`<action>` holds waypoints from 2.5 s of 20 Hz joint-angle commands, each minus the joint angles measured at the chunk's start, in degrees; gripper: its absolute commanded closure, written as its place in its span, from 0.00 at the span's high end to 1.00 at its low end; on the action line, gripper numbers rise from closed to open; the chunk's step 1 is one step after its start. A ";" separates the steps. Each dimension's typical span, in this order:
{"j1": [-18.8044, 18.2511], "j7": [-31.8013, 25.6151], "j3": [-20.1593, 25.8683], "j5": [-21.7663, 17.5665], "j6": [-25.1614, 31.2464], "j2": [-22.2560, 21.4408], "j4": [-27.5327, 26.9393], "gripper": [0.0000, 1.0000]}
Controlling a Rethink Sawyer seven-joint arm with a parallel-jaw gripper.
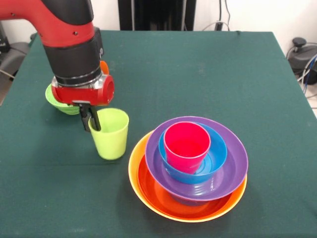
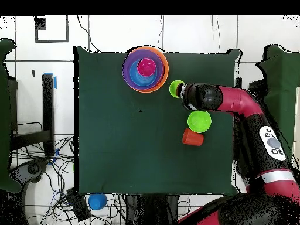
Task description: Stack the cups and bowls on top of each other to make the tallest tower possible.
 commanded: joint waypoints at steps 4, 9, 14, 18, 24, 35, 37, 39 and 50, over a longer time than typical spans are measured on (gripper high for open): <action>4.06 -3.51 -0.66 4.27 11.96 -14.70 6.14 0.00; 5.81 -1.10 -2.21 5.06 13.84 -15.10 4.62 0.00; 6.95 0.03 -2.74 5.93 14.89 -15.00 3.10 0.00; 10.87 2.52 -3.55 6.70 17.98 -13.56 -3.11 0.00; 14.72 3.63 -4.38 6.90 18.91 -7.76 -11.46 0.00; 17.75 1.94 -5.56 7.61 26.59 -3.58 -22.19 0.00; 17.96 2.18 -5.89 7.93 27.66 -4.00 -22.36 0.00; 18.10 2.19 -6.16 8.03 28.08 -3.94 -22.52 0.00; 17.71 2.98 -8.05 9.82 27.13 -5.83 -16.43 0.00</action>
